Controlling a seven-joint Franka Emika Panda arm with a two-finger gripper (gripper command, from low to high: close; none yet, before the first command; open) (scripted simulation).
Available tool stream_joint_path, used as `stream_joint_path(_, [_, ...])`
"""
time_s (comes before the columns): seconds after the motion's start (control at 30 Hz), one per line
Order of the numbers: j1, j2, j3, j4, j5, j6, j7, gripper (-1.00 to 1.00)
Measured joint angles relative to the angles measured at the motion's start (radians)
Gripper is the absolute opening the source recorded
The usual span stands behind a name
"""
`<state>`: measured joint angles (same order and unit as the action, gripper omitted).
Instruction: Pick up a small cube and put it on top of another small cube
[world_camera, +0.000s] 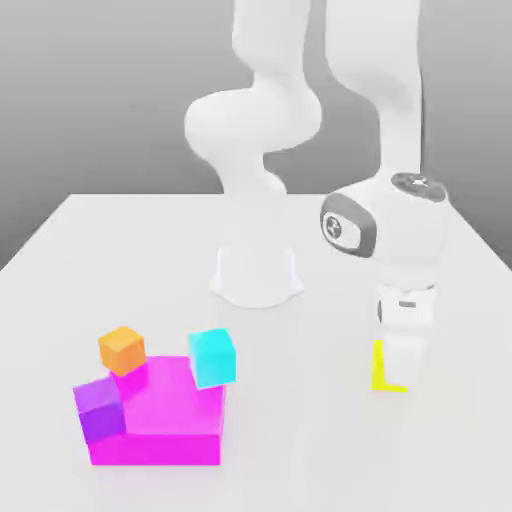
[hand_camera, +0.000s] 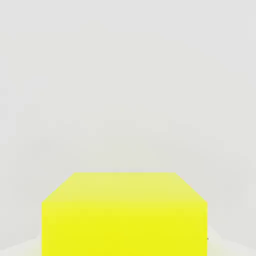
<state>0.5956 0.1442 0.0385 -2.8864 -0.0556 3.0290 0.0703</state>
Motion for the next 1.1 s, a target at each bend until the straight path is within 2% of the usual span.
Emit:
stream_joint_path(0.17, [-0.008, -0.175, 0.011, -0.028, 0.052, -0.147, -0.042, -1.0])
stream_joint_path(0.77, [-0.711, -0.544, -0.48, 0.048, -0.212, -0.572, -0.204, -1.0])
stream_joint_path(1.0, [-0.699, -0.354, -0.554, 0.02, -0.163, -0.359, -0.263, -1.0])
stream_joint_path(1.03, [-0.697, -0.337, -0.558, 0.017, -0.158, -0.339, -0.266, 1.0])
stream_joint_path(1.1, [-0.697, -0.337, -0.558, 0.017, -0.158, -0.339, -0.266, 1.0])
